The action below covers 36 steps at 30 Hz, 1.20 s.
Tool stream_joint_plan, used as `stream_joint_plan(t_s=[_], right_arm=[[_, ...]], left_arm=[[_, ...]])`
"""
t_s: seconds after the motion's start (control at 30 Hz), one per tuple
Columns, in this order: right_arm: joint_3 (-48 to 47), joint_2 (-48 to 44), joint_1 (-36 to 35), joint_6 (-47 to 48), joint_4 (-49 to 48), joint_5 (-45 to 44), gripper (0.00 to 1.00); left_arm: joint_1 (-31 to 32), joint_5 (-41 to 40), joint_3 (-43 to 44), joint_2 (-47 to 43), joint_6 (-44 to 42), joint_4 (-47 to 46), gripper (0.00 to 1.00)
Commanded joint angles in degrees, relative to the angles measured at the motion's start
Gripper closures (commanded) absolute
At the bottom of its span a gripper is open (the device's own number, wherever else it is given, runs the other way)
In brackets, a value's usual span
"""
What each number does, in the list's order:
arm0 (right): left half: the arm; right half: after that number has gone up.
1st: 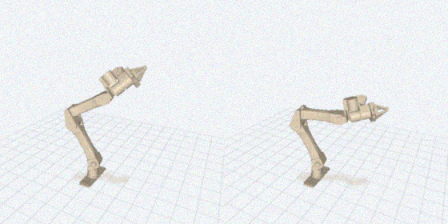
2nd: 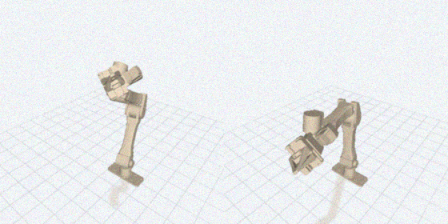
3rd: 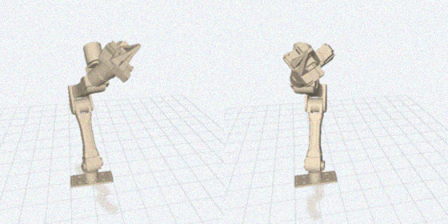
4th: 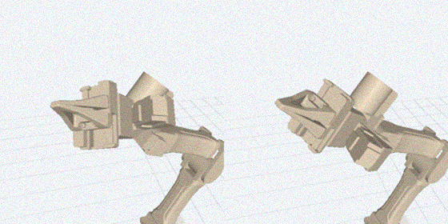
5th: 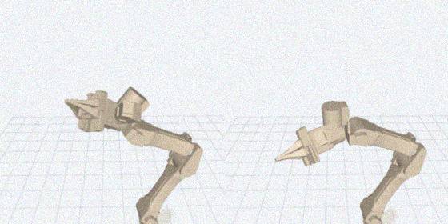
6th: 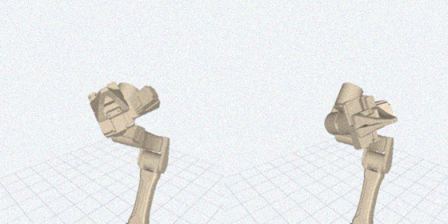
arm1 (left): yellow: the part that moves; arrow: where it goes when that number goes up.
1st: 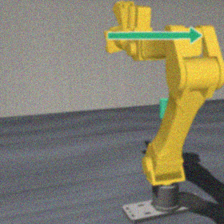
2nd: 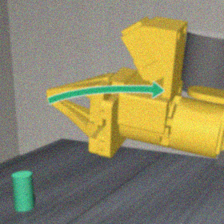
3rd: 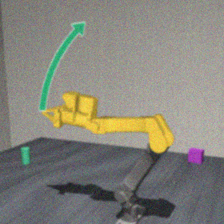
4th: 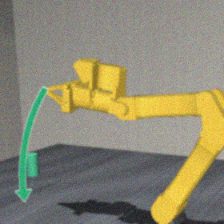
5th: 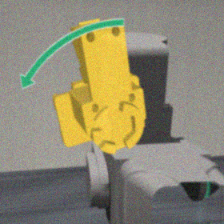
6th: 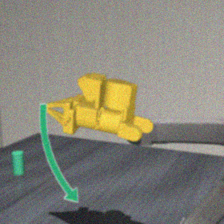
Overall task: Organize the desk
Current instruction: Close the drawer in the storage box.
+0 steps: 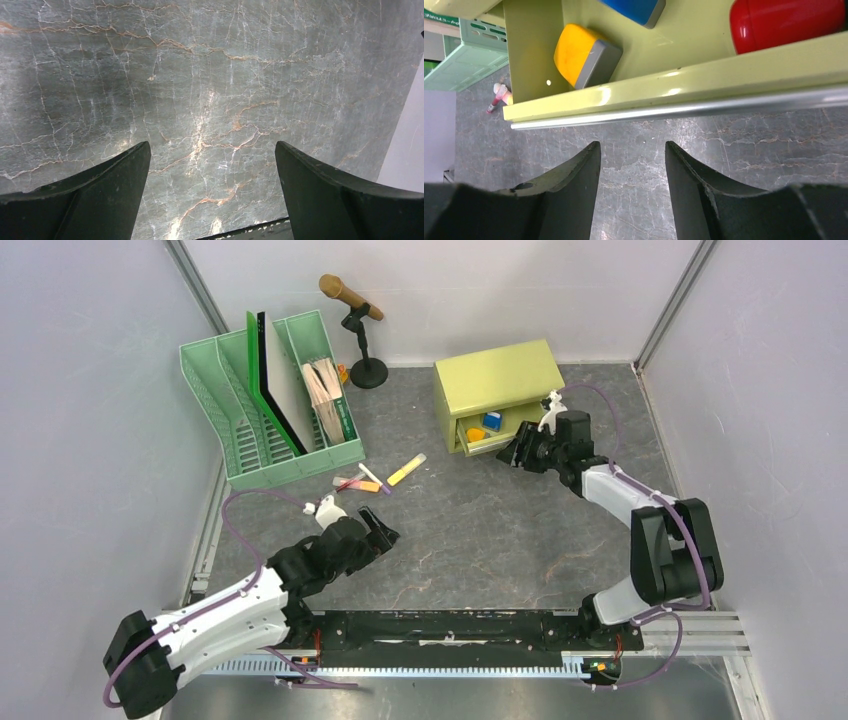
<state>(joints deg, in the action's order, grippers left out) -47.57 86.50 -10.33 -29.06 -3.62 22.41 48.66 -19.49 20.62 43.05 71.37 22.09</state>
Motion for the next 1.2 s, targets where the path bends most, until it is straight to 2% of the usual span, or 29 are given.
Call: stream_joint_plan(t_s=[0.0,0.27,0.53,0.6,0.67,0.77,0.97,1.17], right_arm=[[-2.6,1.4,0.2,-2.9,-5.0,-0.6,0.44],[-6.2,5.1,0.2,-5.9,-7.4,-0.6,0.47],[-8.4,8.1,0.2,-9.6,-11.1,-0.5,0.52],[-9.2,9.0,0.2,-10.5,-11.4,-1.2,0.57],[-10.0,10.1,0.1,-11.6,-12.0,-1.4,0.65],[-10.7,11.6,0.1,-13.7,-13.6,-1.5,0.70],[-10.5,13.2,0.1,-17.7,-17.2,-2.9,0.72],[-4.7,13.6,0.1,-26.0,-29.2,-4.9,0.72]], left_arm=[[0.1,-2.5,2.0,0.4,1.8,-1.6,0.00],[0.0,-3.5,1.8,-0.5,1.9,0.6,0.00],[0.0,-6.4,0.7,-5.2,2.3,3.4,0.00],[0.1,-6.9,0.4,-6.3,2.6,4.2,0.00],[0.0,-7.5,0.3,-7.1,3.1,5.3,0.00],[0.0,-8.0,0.5,-8.1,3.2,6.5,0.00],[0.0,-8.7,0.5,-9.5,3.3,8.2,0.00],[0.1,-8.6,-0.1,-9.6,4.4,8.7,0.00]])
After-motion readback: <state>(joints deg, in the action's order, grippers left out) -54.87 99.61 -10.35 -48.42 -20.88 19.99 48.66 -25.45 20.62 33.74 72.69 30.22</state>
